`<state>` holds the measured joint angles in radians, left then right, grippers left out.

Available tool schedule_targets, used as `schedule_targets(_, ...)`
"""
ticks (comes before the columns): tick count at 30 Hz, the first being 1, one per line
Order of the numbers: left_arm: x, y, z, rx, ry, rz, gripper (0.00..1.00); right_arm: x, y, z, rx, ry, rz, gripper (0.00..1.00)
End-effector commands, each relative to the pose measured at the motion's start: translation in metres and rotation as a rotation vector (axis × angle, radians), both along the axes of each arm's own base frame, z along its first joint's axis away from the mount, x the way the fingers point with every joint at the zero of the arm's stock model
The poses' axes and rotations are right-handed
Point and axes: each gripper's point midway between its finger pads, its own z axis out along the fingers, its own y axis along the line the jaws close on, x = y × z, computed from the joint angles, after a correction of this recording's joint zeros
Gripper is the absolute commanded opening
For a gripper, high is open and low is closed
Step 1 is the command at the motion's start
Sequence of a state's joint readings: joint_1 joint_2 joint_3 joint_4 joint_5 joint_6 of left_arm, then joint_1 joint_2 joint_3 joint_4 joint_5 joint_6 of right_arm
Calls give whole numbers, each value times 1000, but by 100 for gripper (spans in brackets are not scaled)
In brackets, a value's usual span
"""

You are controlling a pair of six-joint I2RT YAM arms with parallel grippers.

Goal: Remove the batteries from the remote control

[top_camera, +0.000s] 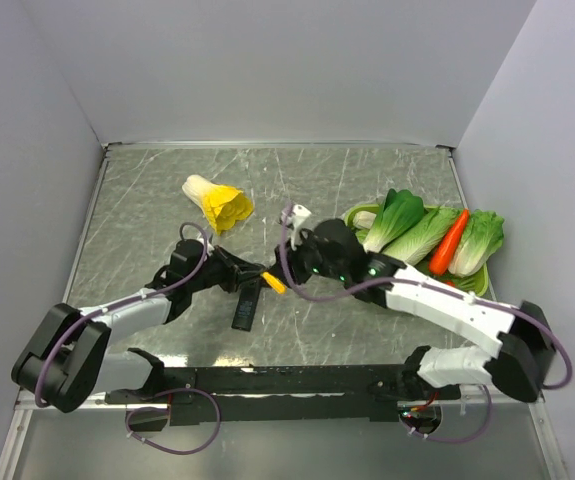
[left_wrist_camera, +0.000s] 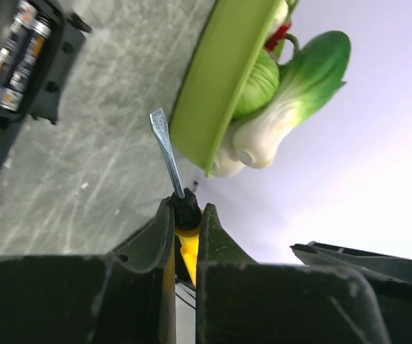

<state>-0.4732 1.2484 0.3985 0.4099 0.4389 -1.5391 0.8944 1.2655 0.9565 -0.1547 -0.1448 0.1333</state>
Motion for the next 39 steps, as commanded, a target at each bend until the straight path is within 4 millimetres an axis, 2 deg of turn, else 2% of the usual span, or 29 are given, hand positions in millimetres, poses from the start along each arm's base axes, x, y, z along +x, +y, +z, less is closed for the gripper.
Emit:
schedule_targets(1, -2, -9, 35, -174, -5, -27, 1, 0, 2, 47, 162, -278, 52, 55)
schedule_targets(2, -3, -8, 33, -193, 21, -19, 1, -1, -1, 62, 194, -357, 57, 57)
schedule_targets(3, -3, -8, 35, -205, 21, -19, 1, -5, -4, 50, 183, -366, 67, 58)
schedule_targets(9, -3, -5, 43, -256, 55, 13, 1, -19, -6, 54, 217, -484, 126, 64)
schedule_targets(11, -4, -4, 47, -278, 57, 18, 1, -25, -5, 49, 217, -501, 138, 65)
schedule_targets(18, -4, -4, 56, -291, 49, 17, 1, -27, 5, 42, 205, -550, 141, 67)
schedule_targets(24, -7, -4, 57, -305, 50, 11, 1, -23, 15, 38, 184, -547, 130, 65)
schedule_targets(32, -9, -3, 60, -320, 48, 6, 1, -15, 16, 25, 143, -548, 88, 61)
schedule_targets(39, -12, -2, 62, -327, 39, 5, 1, -13, 23, 23, 149, -535, 90, 52)
